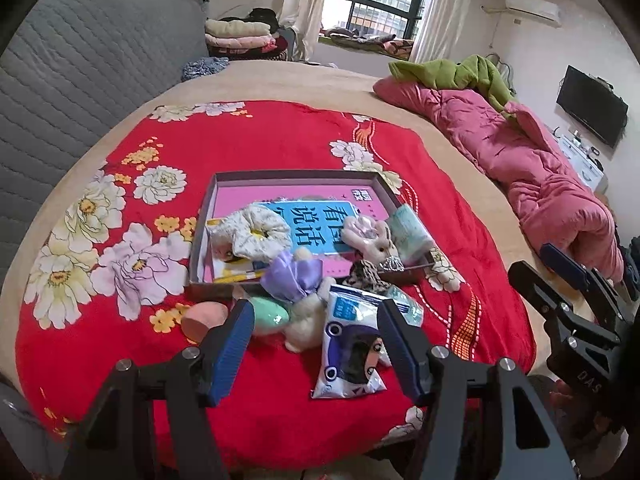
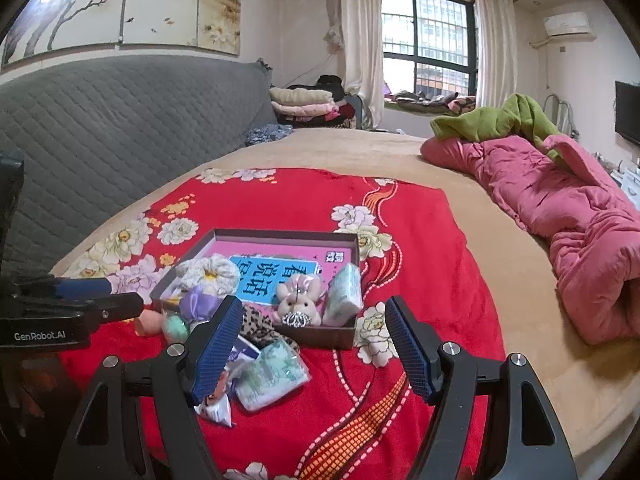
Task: Organize soft objects
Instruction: 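Withdraw both open tools from the pink box back toward the pile, then move the left tool to the blue cartoon bag while the right tool approaches the green-white pad pack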
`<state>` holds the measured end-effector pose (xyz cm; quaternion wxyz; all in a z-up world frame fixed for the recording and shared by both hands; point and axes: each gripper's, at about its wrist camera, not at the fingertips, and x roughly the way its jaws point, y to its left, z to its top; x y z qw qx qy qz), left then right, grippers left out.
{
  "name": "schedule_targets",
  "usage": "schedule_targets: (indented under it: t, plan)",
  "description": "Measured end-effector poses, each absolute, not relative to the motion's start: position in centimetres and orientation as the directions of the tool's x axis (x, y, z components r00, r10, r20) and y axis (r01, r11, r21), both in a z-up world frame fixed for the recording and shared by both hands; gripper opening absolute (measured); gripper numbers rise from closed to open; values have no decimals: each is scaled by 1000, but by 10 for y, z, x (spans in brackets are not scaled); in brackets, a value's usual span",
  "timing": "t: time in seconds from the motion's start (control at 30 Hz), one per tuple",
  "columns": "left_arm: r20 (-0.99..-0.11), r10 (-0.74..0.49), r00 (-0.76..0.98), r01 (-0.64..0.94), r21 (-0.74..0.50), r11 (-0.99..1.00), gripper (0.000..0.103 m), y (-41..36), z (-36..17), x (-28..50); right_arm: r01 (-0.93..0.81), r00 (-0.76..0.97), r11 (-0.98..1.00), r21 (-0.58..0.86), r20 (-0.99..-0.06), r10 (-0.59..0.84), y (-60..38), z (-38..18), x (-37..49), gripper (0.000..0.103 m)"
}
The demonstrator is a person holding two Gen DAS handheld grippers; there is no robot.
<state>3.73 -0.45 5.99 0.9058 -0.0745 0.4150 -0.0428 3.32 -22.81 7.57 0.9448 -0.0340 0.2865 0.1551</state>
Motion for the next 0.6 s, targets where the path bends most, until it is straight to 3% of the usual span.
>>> schedule_targets:
  t: [0.6]
  plan:
    - [-791, -167, 588, 47, -173, 984, 64, -22, 35, 29, -360, 741, 933, 14, -603, 294, -225, 54, 26, 75]
